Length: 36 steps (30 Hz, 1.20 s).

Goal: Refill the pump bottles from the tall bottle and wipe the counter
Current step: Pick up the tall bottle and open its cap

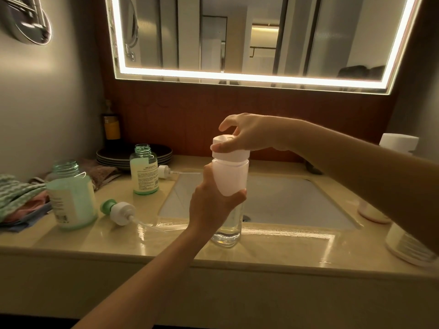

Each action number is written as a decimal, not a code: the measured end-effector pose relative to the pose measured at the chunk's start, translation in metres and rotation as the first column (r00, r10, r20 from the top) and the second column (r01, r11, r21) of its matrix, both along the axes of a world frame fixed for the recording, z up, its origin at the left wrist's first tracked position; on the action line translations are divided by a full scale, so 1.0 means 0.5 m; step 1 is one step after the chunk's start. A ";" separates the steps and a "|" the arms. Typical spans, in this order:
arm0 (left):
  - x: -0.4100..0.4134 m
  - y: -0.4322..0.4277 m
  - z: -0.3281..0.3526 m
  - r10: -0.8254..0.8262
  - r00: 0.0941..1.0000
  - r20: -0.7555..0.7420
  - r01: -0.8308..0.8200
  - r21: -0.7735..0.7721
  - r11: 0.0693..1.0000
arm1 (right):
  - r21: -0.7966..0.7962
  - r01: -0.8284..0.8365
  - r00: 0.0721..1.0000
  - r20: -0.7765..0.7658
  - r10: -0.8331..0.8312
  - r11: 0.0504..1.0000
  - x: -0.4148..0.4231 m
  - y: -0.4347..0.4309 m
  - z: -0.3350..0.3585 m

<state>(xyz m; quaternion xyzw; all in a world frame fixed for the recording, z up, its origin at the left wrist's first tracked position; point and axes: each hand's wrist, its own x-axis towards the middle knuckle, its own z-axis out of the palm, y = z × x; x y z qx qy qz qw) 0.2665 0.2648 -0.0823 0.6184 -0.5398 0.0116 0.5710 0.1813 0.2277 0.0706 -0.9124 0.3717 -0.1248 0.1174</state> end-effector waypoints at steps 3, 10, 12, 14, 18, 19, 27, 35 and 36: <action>0.001 0.002 -0.001 -0.001 1.000 -0.001 0.001 0.003 1.000 | 0.150 -0.070 0.997 0.051 0.062 0.986 -0.008 -0.004 0.007; 0.000 0.001 0.000 -0.008 1.000 -0.008 0.008 0.001 1.000 | -0.042 0.003 1.000 0.017 -0.003 0.999 -0.006 -0.001 0.001; -0.001 0.003 0.000 -0.008 1.000 -0.008 0.008 0.001 1.000 | -0.144 0.030 0.999 -0.015 -0.033 0.989 -0.002 0.001 -0.005; -0.001 0.004 0.001 -0.006 1.000 -0.007 0.006 0.001 1.000 | -0.207 0.033 0.999 -0.019 -0.038 0.978 0.000 0.003 -0.009; -0.001 0.005 0.002 -0.004 1.000 0.001 0.004 0.007 1.000 | -0.001 -0.029 0.999 0.040 0.029 1.000 -0.005 0.004 0.002; -0.002 0.006 0.002 -0.004 1.000 0.003 0.004 0.007 1.000 | 0.083 -0.044 0.997 0.060 0.039 0.996 -0.008 0.004 0.007; -0.002 0.007 0.002 -0.006 1.000 0.001 0.006 0.005 1.000 | -0.108 -0.008 1.000 0.014 0.009 0.994 -0.004 -0.002 -0.004; -0.003 0.007 0.001 0.002 1.000 -0.004 -0.002 0.015 1.000 | 0.175 -0.088 0.993 0.099 0.071 0.981 -0.019 0.006 0.012; -0.003 0.006 0.002 0.001 1.000 -0.005 -0.001 0.014 1.000 | 0.123 -0.062 0.995 0.081 0.052 0.990 -0.017 0.007 0.012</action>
